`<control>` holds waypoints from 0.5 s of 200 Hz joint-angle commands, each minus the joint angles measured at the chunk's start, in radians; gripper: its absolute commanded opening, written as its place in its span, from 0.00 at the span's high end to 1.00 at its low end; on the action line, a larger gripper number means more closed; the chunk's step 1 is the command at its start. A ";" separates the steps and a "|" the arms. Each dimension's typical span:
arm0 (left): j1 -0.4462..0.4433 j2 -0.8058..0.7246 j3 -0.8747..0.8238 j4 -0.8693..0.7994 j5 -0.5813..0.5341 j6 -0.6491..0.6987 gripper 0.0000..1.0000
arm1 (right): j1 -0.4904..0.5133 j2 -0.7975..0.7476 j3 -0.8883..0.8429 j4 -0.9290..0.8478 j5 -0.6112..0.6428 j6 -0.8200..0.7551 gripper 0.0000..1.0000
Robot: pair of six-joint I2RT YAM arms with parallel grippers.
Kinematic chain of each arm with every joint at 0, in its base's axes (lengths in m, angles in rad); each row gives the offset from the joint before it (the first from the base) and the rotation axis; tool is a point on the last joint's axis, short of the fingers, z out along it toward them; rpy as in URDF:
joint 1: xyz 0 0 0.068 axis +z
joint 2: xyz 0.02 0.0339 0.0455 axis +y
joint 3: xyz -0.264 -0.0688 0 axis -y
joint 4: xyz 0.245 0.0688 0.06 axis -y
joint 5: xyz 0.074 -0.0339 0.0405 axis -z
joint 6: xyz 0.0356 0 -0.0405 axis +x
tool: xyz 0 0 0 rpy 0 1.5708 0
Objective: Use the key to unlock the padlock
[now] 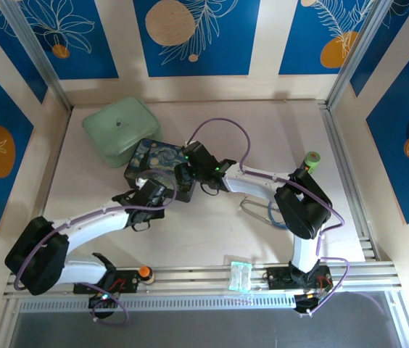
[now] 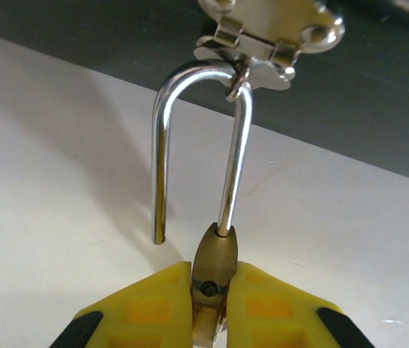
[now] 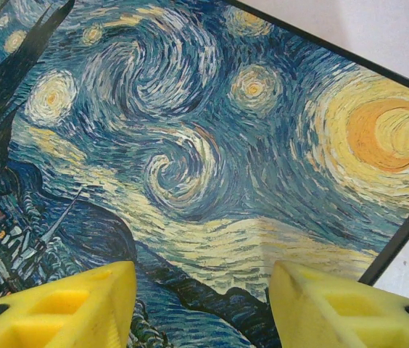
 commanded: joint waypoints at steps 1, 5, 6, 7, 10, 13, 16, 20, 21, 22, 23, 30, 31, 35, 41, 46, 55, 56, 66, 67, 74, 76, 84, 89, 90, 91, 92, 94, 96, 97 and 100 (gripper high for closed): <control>0.012 0.052 0.013 -0.144 -0.125 0.013 0.87 | -0.024 0.077 -0.058 -0.150 -0.041 0.035 0.46; 0.009 0.063 0.017 -0.148 -0.138 0.013 0.87 | -0.026 0.076 -0.059 -0.147 -0.045 0.036 0.46; 0.007 0.066 0.017 -0.149 -0.140 0.013 0.87 | -0.026 0.077 -0.059 -0.146 -0.046 0.037 0.46; 0.006 0.068 0.019 -0.150 -0.144 0.013 0.87 | -0.026 0.077 -0.060 -0.146 -0.047 0.038 0.46; 0.004 0.075 0.023 -0.153 -0.153 0.013 0.87 | -0.028 0.077 -0.062 -0.145 -0.049 0.040 0.46; 0.002 0.083 0.024 -0.153 -0.159 0.012 0.87 | -0.029 0.076 -0.063 -0.143 -0.053 0.041 0.46; 0.001 0.090 0.027 -0.153 -0.163 0.012 0.86 | -0.030 0.076 -0.065 -0.141 -0.056 0.043 0.46; -0.002 0.099 0.030 -0.153 -0.168 0.008 0.86 | -0.031 0.076 -0.067 -0.139 -0.059 0.045 0.46; -0.002 0.100 0.030 -0.153 -0.169 0.008 0.86 | -0.031 0.075 -0.069 -0.139 -0.060 0.046 0.46; -0.001 0.102 0.032 -0.153 -0.170 0.007 0.86 | -0.031 0.076 -0.069 -0.138 -0.061 0.046 0.46; -0.002 0.104 0.032 -0.152 -0.169 0.005 0.86 | -0.031 0.075 -0.070 -0.136 -0.061 0.046 0.46; -0.007 0.111 0.031 -0.142 -0.169 0.001 0.85 | -0.031 0.074 -0.075 -0.131 -0.063 0.049 0.46; -0.009 0.112 0.031 -0.140 -0.170 0.001 0.85 | -0.032 0.074 -0.075 -0.131 -0.063 0.050 0.46; -0.017 0.114 0.031 -0.133 -0.180 -0.002 0.85 | -0.032 0.074 -0.078 -0.130 -0.066 0.051 0.46; -0.031 0.117 0.032 -0.129 -0.195 -0.010 0.85 | -0.032 0.073 -0.078 -0.130 -0.066 0.052 0.46; -0.042 0.123 0.037 -0.129 -0.208 -0.018 0.84 | -0.032 0.073 -0.080 -0.131 -0.067 0.053 0.46; -0.058 0.136 0.041 -0.131 -0.227 -0.035 0.83 | -0.032 0.073 -0.083 -0.129 -0.068 0.056 0.46; -0.059 0.137 0.043 -0.131 -0.228 -0.036 0.83 | -0.032 0.073 -0.083 -0.128 -0.068 0.056 0.46; -0.072 0.151 0.046 -0.121 -0.230 -0.045 0.81 | -0.033 0.074 -0.086 -0.126 -0.072 0.058 0.46; -0.073 0.153 0.046 -0.120 -0.230 -0.046 0.81 | -0.033 0.074 -0.086 -0.126 -0.072 0.058 0.46; -0.082 0.162 0.046 -0.115 -0.236 -0.053 0.81 | -0.033 0.073 -0.088 -0.123 -0.076 0.060 0.46; -0.083 0.165 0.046 -0.112 -0.236 -0.055 0.81 | -0.033 0.072 -0.089 -0.122 -0.076 0.060 0.46; -0.096 0.176 0.046 -0.103 -0.248 -0.059 0.81 | -0.034 0.072 -0.091 -0.121 -0.078 0.062 0.46; -0.106 0.184 0.052 -0.109 -0.263 -0.067 0.81 | -0.036 0.073 -0.091 -0.120 -0.080 0.062 0.46; -0.109 0.186 0.054 -0.112 -0.266 -0.069 0.80 | -0.036 0.074 -0.091 -0.120 -0.081 0.062 0.46; -0.111 0.188 0.055 -0.114 -0.269 -0.072 0.80 | -0.036 0.073 -0.091 -0.120 -0.080 0.063 0.46; -0.113 0.190 0.057 -0.117 -0.272 -0.074 0.81 | -0.036 0.074 -0.092 -0.120 -0.080 0.063 0.46; -0.117 0.195 0.061 -0.122 -0.277 -0.077 0.81 | -0.036 0.073 -0.092 -0.120 -0.081 0.063 0.46; -0.120 0.197 0.064 -0.126 -0.283 -0.079 0.81 | -0.037 0.073 -0.092 -0.120 -0.081 0.063 0.46; -0.122 0.199 0.065 -0.127 -0.285 -0.081 0.81 | -0.037 0.073 -0.092 -0.120 -0.082 0.064 0.46; -0.126 0.203 0.068 -0.131 -0.291 -0.087 0.80 | -0.038 0.075 -0.092 -0.120 -0.084 0.065 0.46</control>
